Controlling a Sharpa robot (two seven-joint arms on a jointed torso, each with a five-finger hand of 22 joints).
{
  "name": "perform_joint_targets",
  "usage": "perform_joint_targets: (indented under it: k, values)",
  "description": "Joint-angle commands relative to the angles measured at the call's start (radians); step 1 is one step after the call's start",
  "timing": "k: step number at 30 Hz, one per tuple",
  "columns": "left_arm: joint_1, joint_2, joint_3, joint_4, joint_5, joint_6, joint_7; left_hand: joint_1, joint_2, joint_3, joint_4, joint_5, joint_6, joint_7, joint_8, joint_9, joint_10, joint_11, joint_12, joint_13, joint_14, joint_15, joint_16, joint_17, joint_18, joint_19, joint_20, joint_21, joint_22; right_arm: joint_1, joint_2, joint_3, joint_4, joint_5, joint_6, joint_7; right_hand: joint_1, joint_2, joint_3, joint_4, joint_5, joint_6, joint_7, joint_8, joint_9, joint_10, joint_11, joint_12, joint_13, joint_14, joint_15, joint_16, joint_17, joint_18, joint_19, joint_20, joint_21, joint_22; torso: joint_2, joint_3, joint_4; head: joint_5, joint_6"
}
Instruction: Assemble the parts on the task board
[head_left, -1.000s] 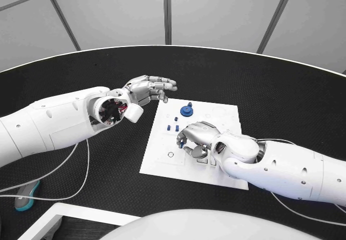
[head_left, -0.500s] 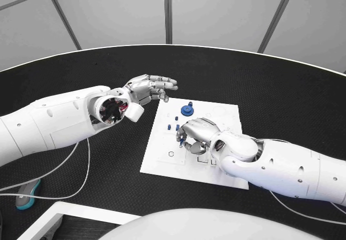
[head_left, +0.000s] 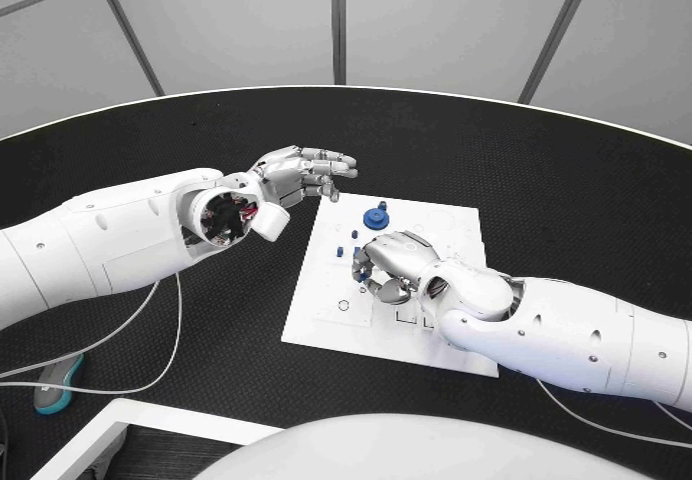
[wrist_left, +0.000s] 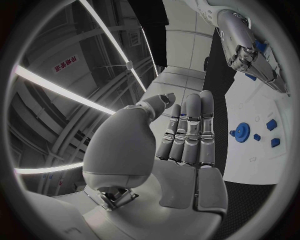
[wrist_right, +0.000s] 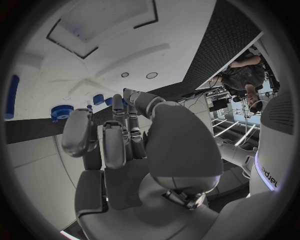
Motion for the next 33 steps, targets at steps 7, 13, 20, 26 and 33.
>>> perform_joint_targets:
  k: [7, 13, 20, 26, 33]
  values:
    - [0.000, 0.000, 0.000, 0.000, 0.000, 0.000, -0.001, 0.006, 0.002, -0.006, -0.003, 0.003, -0.001, 0.005, 0.002, 0.001, -0.006, 0.001, 0.006, -0.001, -0.006, -0.002, -0.002, -0.001, 0.017, -0.004, 0.000, -0.004, -0.001, -0.005, 0.002, 0.000, -0.004, 0.000, 0.019, 0.003, -0.001, 0.009, -0.001, -0.005, 0.003, 0.014, 0.000, 0.007, 0.003, 0.029, -0.017, 0.006, 0.003, 0.056, -0.009, 0.003, 0.005, -0.005, 0.020, -0.011, 0.006, 0.017, 0.000, 0.0006, -0.0010, 0.003, -0.006]
    - [0.000, 0.000, 0.000, 0.000, 0.000, 0.001, -0.001, 0.009, 0.003, -0.008, -0.003, 0.002, -0.002, 0.006, 0.003, 0.002, -0.008, 0.002, 0.007, -0.002, -0.008, -0.001, -0.005, -0.004, 0.017, -0.005, 0.000, -0.006, -0.003, -0.006, 0.001, 0.000, -0.003, 0.000, 0.035, 0.006, -0.001, 0.009, 0.000, -0.005, 0.003, 0.015, -0.001, 0.007, 0.003, 0.030, -0.018, 0.006, 0.004, 0.056, -0.009, 0.004, 0.007, -0.006, 0.020, -0.011, 0.008, 0.018, -0.001, 0.0008, -0.0008, 0.003, -0.009]
    - [0.000, 0.002, 0.000, -0.001, 0.000, 0.002, -0.002, 0.009, 0.003, -0.008, -0.003, 0.002, -0.002, 0.006, 0.003, 0.002, -0.008, 0.002, 0.007, -0.002, -0.008, -0.001, -0.005, -0.004, 0.017, -0.005, 0.000, -0.006, -0.003, -0.007, 0.000, 0.000, -0.002, 0.000, 0.045, 0.007, -0.002, 0.009, 0.000, -0.005, 0.003, 0.016, -0.001, 0.007, 0.004, 0.030, -0.018, 0.006, 0.004, 0.056, -0.009, 0.005, 0.008, -0.006, 0.021, -0.011, 0.009, 0.019, -0.002, 0.0009, -0.0013, 0.004, -0.010]
    - [0.000, 0.003, 0.000, -0.002, 0.000, 0.002, -0.002, 0.009, 0.003, -0.008, -0.003, 0.002, -0.002, 0.006, 0.003, 0.002, -0.008, 0.002, 0.007, -0.002, -0.008, -0.001, -0.005, -0.004, 0.017, -0.005, 0.000, -0.006, -0.003, -0.007, -0.001, 0.000, -0.003, 0.000, 0.053, 0.006, -0.002, 0.009, 0.000, -0.005, 0.003, 0.016, -0.001, 0.008, 0.004, 0.031, -0.018, 0.006, 0.004, 0.056, -0.010, 0.004, 0.007, -0.006, 0.021, -0.012, 0.009, 0.019, -0.002, 0.0007, -0.0012, 0.004, -0.010]
    - [0.000, 0.004, 0.000, -0.003, 0.000, 0.002, -0.002, 0.009, 0.003, -0.008, -0.003, 0.002, -0.002, 0.006, 0.003, 0.002, -0.008, 0.002, 0.007, -0.002, -0.008, -0.001, -0.005, -0.004, 0.017, -0.005, 0.000, -0.006, -0.003, -0.007, -0.001, 0.000, -0.004, 0.000, 0.061, 0.005, -0.002, 0.009, 0.000, -0.005, 0.003, 0.016, -0.001, 0.008, 0.004, 0.031, -0.018, 0.006, 0.004, 0.056, -0.010, 0.004, 0.007, -0.006, 0.021, -0.012, 0.009, 0.019, -0.001, 0.0007, -0.0011, 0.005, -0.010]
